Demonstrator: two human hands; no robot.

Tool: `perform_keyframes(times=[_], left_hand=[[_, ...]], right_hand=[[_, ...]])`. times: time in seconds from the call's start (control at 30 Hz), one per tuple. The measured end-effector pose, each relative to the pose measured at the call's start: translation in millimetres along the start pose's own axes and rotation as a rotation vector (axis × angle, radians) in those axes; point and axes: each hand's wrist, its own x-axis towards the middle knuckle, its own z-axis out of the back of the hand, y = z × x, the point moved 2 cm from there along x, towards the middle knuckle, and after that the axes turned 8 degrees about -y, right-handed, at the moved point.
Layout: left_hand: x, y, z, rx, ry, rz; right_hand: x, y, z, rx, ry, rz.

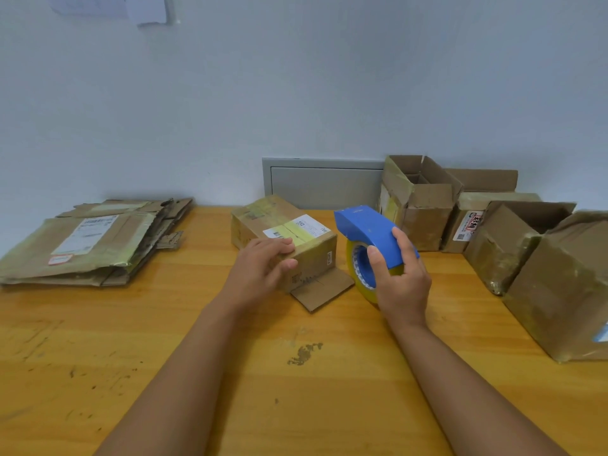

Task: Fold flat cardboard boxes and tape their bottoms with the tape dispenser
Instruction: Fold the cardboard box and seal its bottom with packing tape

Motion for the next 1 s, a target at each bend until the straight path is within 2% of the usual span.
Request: perform_keyframes(times=[0.2, 0.63, 0.8, 1.0], left_hand=[[1, -2, -2, 0.043, 0.022, 0.018], [5, -36, -18, 0.398, -0.125, -0.059], [14, -41, -21, 0.545, 0.014, -0.057], [7, -31, -6, 0.484, 0.14, -0.056]], right_hand=[[1, 0, -1, 0.008, -0.016, -0.013], [4, -1, 2, 0.005, -0.012, -0.03], [4, -1, 2, 0.022, -0.003, -0.033], [4, -1, 4, 0.037, -0.007, -0.057]])
